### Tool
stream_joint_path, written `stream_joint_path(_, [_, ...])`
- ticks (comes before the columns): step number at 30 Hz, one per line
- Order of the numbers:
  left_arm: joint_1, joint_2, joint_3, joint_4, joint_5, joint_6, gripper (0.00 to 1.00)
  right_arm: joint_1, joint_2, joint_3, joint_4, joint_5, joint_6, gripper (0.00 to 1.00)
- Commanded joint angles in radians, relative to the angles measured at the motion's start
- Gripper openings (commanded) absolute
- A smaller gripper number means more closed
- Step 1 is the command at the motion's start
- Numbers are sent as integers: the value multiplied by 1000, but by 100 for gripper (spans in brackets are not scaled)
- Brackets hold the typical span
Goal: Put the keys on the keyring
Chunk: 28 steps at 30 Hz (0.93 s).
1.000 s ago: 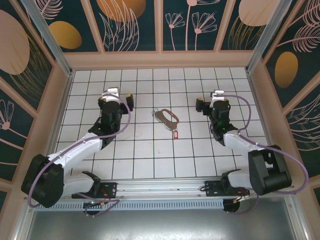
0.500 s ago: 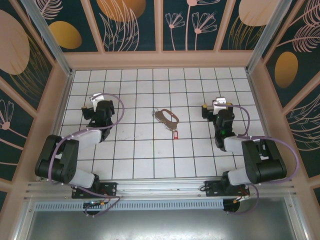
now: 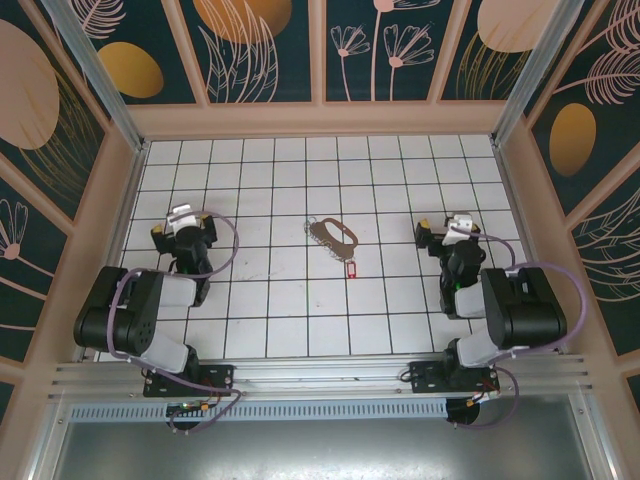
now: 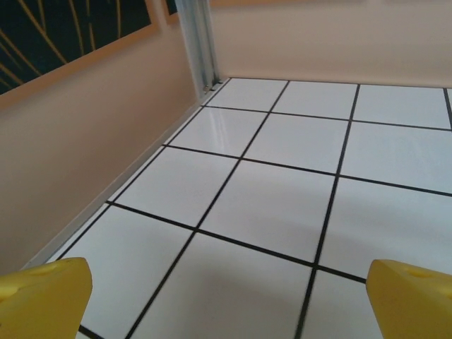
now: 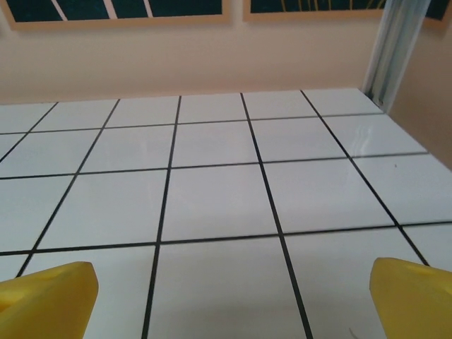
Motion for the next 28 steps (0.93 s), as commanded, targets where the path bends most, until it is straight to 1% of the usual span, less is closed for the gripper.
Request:
stream_joint_path(1, [16,-28,-26,153,137,-8,99,0,12,1,119,11,39,99])
stream_joint_path(2, [35,-27,-19,135,185,-17,99,-1,28,8,137,33,47,99])
stream_joint_path(3, [60,-24,-17,127,233,-36,99,-2,25,17,108,63,59,99])
stream_joint_path(4, [84,-25,-27,146,284,-48,99,-4,24,29,90,80,69,99])
stream_joint_path(5, [94,-15,-55,202,323,-45,99,-8,28,31,90,94,78,99])
stream_joint_path(6, [95,20,-87,286,323,-41,99,-8,27,34,81,125,91,99])
stream_joint_path(7, [96,19,-85,301,317,-47,99,-12,29,35,86,142,101,99])
stream_joint_path(8, [96,-2,-72,228,323,-48,99,-18,26,38,74,140,109,99])
stream_joint_path(9, [98,11,-78,262,320,-46,99,-20,27,36,77,139,109,99])
stream_joint_path(11, [98,5,-75,242,323,-46,99,-19,26,37,76,139,109,99])
stream_joint_path(21, [98,6,-75,250,322,-46,99,-9,27,32,90,134,92,99])
stream_joint_path(24, [98,6,-76,250,322,-46,99,-38,24,45,58,70,110,99])
stream_joint_path(28, [98,6,-76,250,322,-46,99,-27,25,44,64,49,86,99])
